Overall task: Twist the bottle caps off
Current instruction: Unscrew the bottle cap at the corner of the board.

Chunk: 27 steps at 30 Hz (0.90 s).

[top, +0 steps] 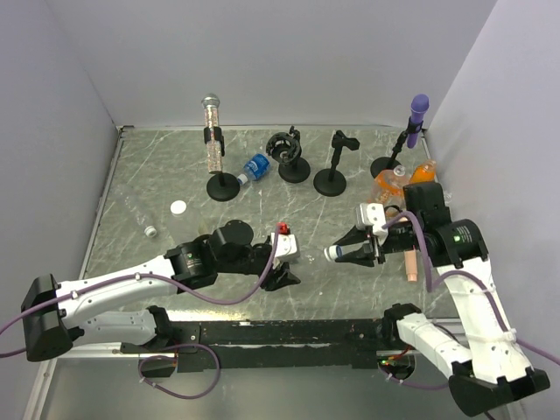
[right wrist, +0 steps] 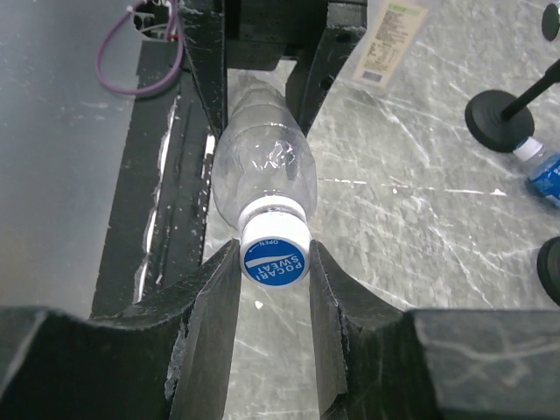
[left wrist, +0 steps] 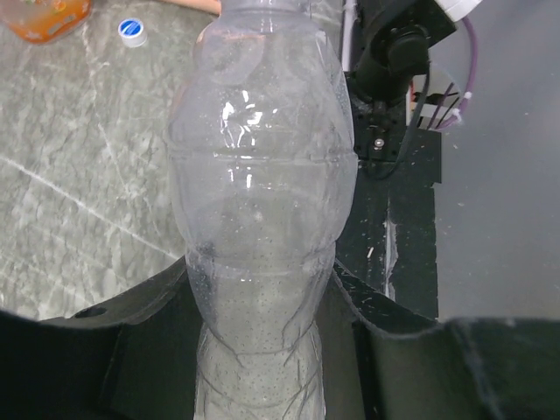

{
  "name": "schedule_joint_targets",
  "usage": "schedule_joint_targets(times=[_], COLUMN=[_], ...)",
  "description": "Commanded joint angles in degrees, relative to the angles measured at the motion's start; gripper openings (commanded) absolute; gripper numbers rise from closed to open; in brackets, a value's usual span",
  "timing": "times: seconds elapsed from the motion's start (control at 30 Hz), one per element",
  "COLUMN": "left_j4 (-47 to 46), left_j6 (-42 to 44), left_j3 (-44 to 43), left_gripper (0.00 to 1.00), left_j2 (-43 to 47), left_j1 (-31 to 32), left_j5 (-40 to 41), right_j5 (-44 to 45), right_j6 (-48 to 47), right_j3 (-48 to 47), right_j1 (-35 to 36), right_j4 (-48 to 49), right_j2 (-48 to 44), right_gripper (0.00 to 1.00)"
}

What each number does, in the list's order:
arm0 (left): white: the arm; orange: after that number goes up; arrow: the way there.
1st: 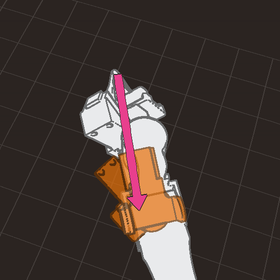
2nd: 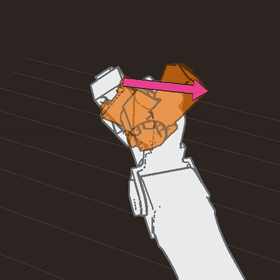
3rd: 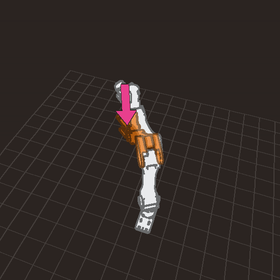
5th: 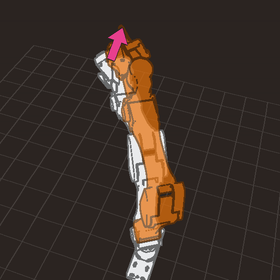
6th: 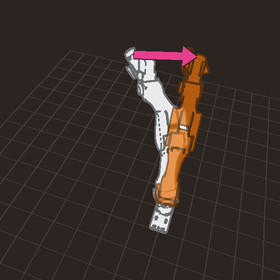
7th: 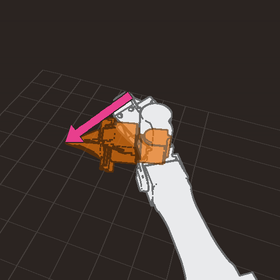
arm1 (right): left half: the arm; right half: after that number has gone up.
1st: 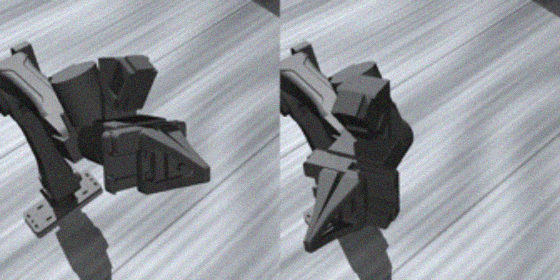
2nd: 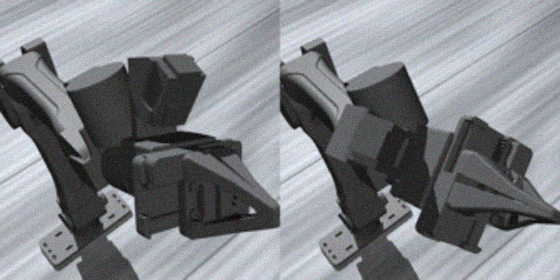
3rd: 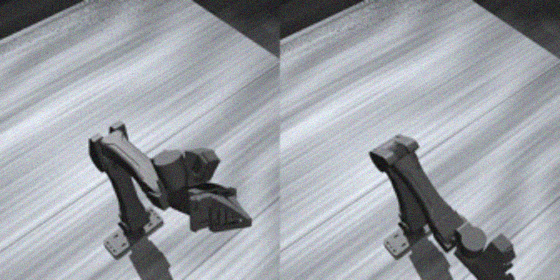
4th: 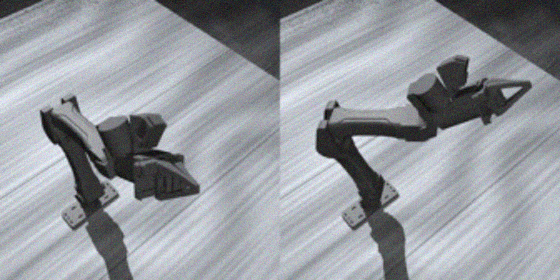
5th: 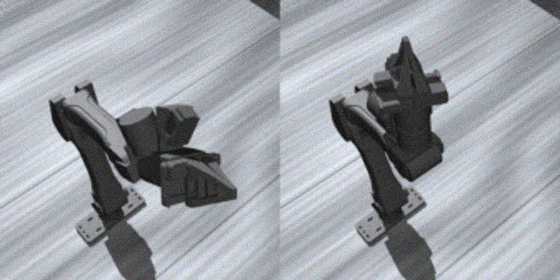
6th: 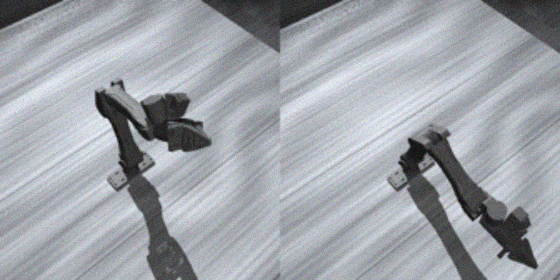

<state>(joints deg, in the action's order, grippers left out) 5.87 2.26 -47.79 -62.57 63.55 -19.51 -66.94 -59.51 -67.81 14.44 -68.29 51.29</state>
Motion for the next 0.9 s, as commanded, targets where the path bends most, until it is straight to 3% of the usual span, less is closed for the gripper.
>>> schedule_joint_targets(times=[0.0,0.13,0.3,0.43,0.67,0.87], left_j4=[-3.0,-3.5,-3.1,-2.7,-3.5,-3.8], left_j6=[-1.8,-1.8,-1.6,-1.8,-1.4,-0.2], left_j3=[-1.8,-1.3,-0.8,-0.5,1.0,1.3], left_gripper=[0.23,0.22,0.22,0.22,0.22,0.22], left_j2=[0.5,1.4,1.4,1.6,3.9,3.7], left_j1=[-1.3,-1.3,-1.3,-1.3,-1.3,-1.2], left_j5=[3.9,5.1,6.4,7.6,10.6,17.9], right_j5=[1.2,2.2,3.7,3.9,1.1,0.8], right_j6=[-1.3,5.5,15.5,21.7,29.6,50.4], right_j3=[0.7,2.2,1.5,-2.0,-7.2,-2.3], right_j1=[0.7,0.6,0.5,0.0,-5.2,-7.7], right_j4=[1.0,4.6,9.5,10.4,7.1,16.2], right_j2=[2.6,1.7,0.9,1.4,3.6,5.1], right_gripper=[0.19,0.27,0.64,0.82,0.88,0.92])
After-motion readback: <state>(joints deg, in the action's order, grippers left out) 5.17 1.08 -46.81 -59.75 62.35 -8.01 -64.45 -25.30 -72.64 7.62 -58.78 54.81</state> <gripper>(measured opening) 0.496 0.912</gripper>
